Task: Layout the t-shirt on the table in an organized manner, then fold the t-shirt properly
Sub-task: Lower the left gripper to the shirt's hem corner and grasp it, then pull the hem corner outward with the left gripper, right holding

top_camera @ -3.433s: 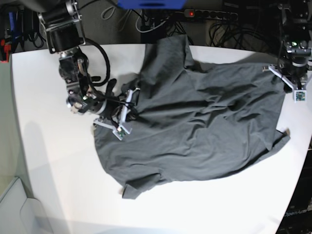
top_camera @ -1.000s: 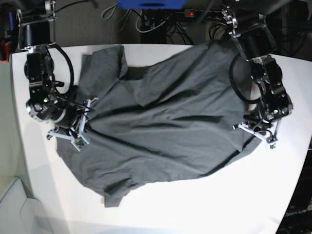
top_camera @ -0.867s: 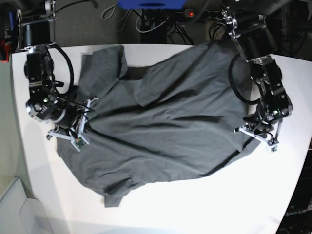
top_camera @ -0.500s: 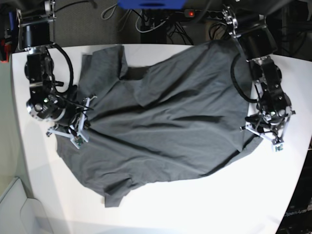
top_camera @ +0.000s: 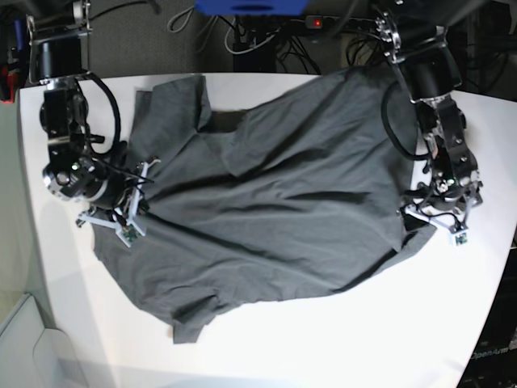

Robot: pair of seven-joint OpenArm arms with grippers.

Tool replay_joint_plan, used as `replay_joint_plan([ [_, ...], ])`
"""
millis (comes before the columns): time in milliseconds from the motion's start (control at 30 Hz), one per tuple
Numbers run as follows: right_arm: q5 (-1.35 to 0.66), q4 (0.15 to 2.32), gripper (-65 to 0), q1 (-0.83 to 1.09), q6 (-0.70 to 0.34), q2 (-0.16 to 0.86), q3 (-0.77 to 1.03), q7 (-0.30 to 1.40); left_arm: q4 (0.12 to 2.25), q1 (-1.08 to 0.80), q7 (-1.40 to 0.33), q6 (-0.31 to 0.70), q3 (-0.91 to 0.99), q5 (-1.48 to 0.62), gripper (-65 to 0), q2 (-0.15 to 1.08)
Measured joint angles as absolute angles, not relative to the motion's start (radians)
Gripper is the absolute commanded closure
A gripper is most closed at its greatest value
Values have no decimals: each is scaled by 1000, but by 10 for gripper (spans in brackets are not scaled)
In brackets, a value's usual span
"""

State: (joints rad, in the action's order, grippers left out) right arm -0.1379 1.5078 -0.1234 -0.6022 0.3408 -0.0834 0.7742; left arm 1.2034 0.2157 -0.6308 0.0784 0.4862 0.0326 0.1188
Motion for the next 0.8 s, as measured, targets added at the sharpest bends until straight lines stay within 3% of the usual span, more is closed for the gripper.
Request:
replay_joint_plan([
  [667,-138,1507,0,-121,-602,370,-83,775,939,352,-471,74,488,32,-574,119],
  [800,-138,1507,0,-121,-602,377,-82,774,911,355,-437,72,488,33,-486,110],
])
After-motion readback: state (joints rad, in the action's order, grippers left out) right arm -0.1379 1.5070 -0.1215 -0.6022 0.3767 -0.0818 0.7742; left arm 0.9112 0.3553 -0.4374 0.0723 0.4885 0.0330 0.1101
